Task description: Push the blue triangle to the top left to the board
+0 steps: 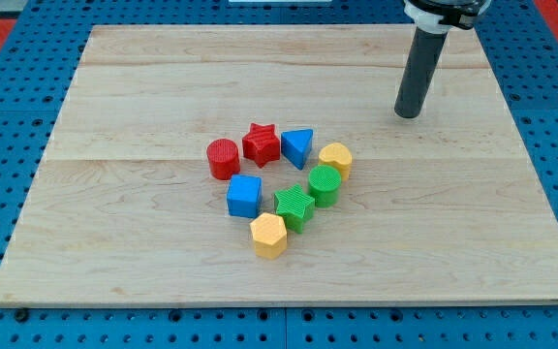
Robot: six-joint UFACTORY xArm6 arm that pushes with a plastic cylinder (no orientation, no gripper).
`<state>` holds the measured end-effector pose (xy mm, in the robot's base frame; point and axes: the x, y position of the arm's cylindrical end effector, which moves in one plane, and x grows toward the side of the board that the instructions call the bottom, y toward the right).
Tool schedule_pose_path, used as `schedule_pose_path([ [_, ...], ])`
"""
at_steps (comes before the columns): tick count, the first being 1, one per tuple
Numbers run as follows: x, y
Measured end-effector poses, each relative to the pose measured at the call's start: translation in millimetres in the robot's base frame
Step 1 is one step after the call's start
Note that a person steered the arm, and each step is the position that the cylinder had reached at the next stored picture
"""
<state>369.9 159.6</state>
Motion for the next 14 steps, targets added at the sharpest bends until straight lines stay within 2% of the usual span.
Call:
schedule_pose_path([
  [3, 3.4, 3.9],
  [5, 96.5, -6.3],
  [6, 129.6, -10.7],
  [8, 136.4, -15.5],
  [10, 159.4, 55.2],
  [13, 166.4, 69.2],
  [14, 183.6, 42.1],
])
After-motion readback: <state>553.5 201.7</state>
